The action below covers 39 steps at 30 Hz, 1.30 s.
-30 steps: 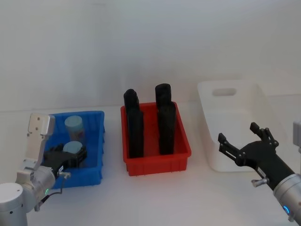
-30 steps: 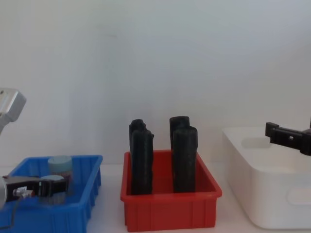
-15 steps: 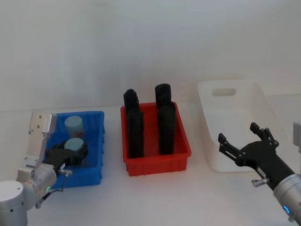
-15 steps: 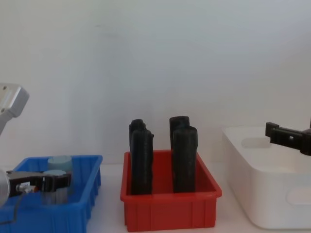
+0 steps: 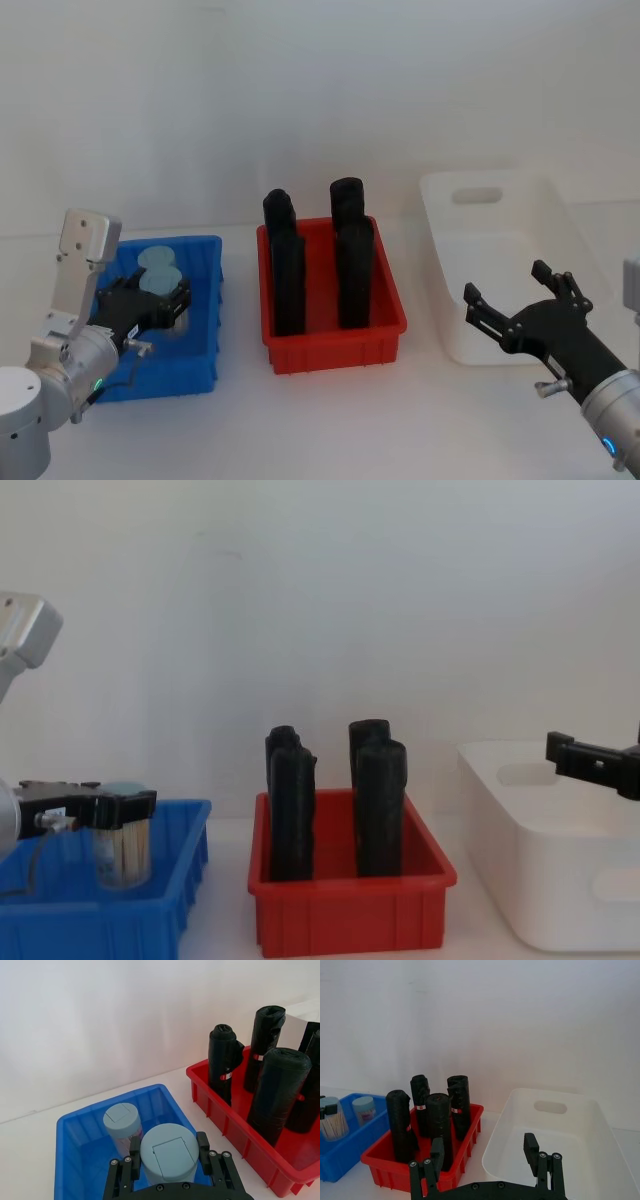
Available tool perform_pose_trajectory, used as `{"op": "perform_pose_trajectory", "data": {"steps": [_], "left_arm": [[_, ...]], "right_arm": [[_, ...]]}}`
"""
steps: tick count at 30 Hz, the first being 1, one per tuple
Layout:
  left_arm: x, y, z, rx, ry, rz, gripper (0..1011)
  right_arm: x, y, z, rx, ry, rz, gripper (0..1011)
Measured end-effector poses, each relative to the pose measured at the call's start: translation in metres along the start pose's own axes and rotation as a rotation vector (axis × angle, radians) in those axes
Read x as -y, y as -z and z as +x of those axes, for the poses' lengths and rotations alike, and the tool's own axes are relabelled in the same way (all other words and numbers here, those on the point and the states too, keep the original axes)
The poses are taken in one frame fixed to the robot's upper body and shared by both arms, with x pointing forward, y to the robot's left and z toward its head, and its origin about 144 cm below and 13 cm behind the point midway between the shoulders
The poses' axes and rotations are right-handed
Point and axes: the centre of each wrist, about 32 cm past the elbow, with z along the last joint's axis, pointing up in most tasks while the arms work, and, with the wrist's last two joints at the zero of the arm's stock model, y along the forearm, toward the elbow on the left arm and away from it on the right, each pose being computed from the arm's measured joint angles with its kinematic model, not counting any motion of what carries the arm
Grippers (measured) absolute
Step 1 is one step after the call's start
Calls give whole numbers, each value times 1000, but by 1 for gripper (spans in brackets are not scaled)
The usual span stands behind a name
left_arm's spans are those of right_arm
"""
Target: Pick the cotton swabs from the blue box and place them into the white box.
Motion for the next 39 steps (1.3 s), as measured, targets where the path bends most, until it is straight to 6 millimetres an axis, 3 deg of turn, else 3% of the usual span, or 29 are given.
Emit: {"op": "perform_pose_trajectory", "data": {"steps": [14, 39], "left_arm": [[1, 4, 0, -8, 3, 12, 670], [-13, -23, 3, 35, 123, -62, 670]], "right_arm": [[0, 0, 0, 0, 0, 0, 1002], [0, 0, 0, 0, 0, 0, 1002]]}}
